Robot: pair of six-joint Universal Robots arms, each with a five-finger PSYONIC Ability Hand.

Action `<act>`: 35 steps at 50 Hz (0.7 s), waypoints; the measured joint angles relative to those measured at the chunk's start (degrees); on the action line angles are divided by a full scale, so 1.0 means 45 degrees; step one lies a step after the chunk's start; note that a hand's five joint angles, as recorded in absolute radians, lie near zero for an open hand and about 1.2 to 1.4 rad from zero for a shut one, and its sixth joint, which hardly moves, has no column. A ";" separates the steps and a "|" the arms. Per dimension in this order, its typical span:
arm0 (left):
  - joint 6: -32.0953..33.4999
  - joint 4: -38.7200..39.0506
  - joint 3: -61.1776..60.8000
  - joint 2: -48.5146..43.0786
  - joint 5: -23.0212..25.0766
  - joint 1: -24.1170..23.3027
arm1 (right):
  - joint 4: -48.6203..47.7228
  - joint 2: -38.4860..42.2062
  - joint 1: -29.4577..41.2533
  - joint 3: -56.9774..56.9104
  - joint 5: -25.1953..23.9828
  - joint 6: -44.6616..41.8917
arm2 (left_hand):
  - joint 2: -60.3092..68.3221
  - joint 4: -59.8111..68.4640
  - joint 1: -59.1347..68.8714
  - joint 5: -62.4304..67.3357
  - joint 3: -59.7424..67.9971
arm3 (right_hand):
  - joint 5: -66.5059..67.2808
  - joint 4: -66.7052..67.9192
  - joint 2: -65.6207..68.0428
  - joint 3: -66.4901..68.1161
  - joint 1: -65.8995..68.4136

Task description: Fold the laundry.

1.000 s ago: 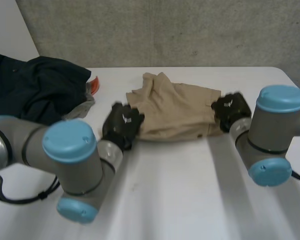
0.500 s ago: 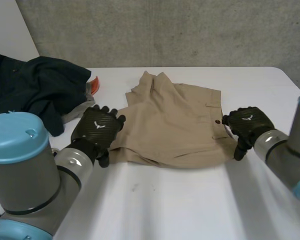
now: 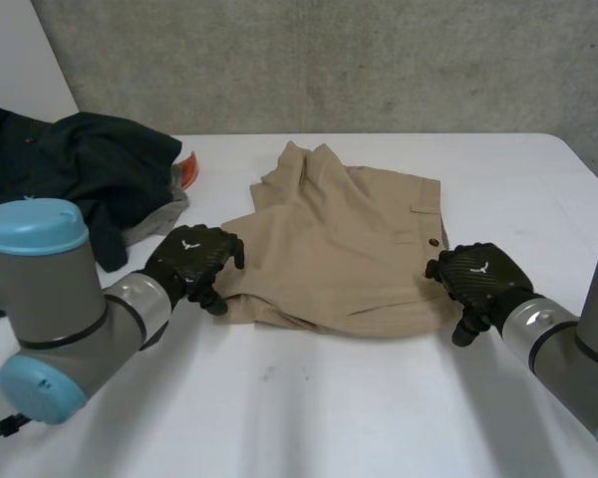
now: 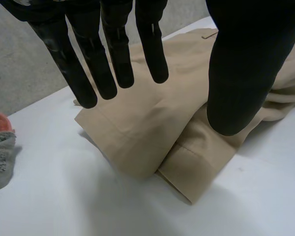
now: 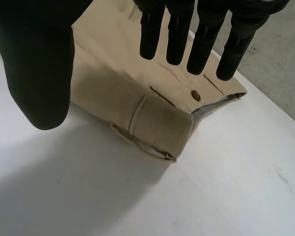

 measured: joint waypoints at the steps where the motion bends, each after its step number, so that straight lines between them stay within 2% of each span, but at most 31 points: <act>1: 0.0005 0.0006 0.0165 -0.0217 -0.0006 -0.0027 | -0.0071 0.0142 0.0011 -0.0042 0.0009 -0.0151 | 0.0264 0.0266 0.0189 0.0242 0.0267 | 0.0081 0.0089 0.0001 0.0087 0.0092; 6: 0.0080 0.0055 0.1018 -0.1271 -0.0108 -0.0173 | -0.0207 0.0826 0.0021 -0.0416 0.0037 -0.0584 | 0.0695 0.0690 0.0621 0.0659 0.0699 | 0.0581 0.0601 0.1226 0.0606 0.0604; 9: 0.0125 0.0105 0.1586 -0.1912 -0.0181 -0.0287 | -0.0282 0.1161 0.0024 -0.0647 0.0040 -0.0658 | 0.1837 0.1729 0.1819 0.1684 0.1828 | 0.1444 0.1479 0.2306 0.1536 0.1580; 11: 0.0140 0.0151 0.1867 -0.2198 -0.0222 -0.0349 | -0.0356 0.1300 0.0022 -0.0763 0.0042 -0.0670 | 0.2868 0.2745 0.2896 0.2692 0.2772 | 0.2494 0.2570 0.3440 0.2649 0.2692; 12: 0.0149 0.0203 0.2055 -0.2383 -0.0251 -0.0400 | -0.0414 0.1383 0.0023 -0.0829 0.0041 -0.0668 | 0.4514 0.4498 0.4757 0.4435 0.4500 | 0.3633 0.3720 0.4612 0.3798 0.3904; 13: 0.0154 0.0244 0.2171 -0.2486 -0.0269 -0.0437 | -0.0482 0.1442 0.0023 -0.0886 0.0044 -0.0664 | 0.4514 0.4498 0.4757 0.4435 0.4500 | 0.4809 0.4951 0.5872 0.5021 0.4774; 14: 0.0159 0.0306 0.2310 -0.2595 -0.0299 -0.0488 | -0.0540 0.1485 0.0021 -0.0939 0.0050 -0.0660 | 0.7003 0.6929 0.6979 0.6817 0.6879 | 0.6901 0.7104 0.8033 0.7154 0.6290; 15: 0.0163 0.0342 0.2395 -0.2660 -0.0323 -0.0532 | -0.0582 0.1505 0.0018 -0.0976 0.0058 -0.0656 | 0.7407 0.7414 0.6998 0.7094 0.7343 | 0.8037 0.8250 0.9146 0.8300 0.7096; 19: 0.0181 0.0364 0.2486 -0.2592 -0.0436 -0.0740 | -0.0672 0.1482 -0.0033 -0.1111 0.0099 -0.0633 | 0.7642 0.7647 0.6998 0.7097 0.7582 | 0.9060 0.9322 0.9995 0.9280 0.8076; 24: 0.0247 -0.0251 0.2020 -0.1342 -0.0703 -0.1050 | -0.0341 0.0912 -0.0119 -0.1149 0.0147 -0.0747 | 0.7642 0.7647 0.6998 0.7097 0.7582 | 0.9069 0.9363 0.9995 0.9283 0.8076; 26: 0.0391 -0.1072 0.1616 -0.0160 -0.0864 -0.1173 | 0.0330 0.0189 -0.0154 -0.1179 0.0162 -0.1064 | 0.7642 0.7647 0.6998 0.7096 0.7582 | 0.9070 0.9365 0.9995 0.9283 0.8076; 35: 0.1737 -0.4909 0.0854 0.4139 -0.1054 -0.1364 | 0.4712 -0.2331 -0.0319 -0.2306 0.0255 -0.3042 | 0.7644 0.7653 0.6998 0.7205 0.7582 | 0.9070 0.9365 0.9995 0.9283 0.8076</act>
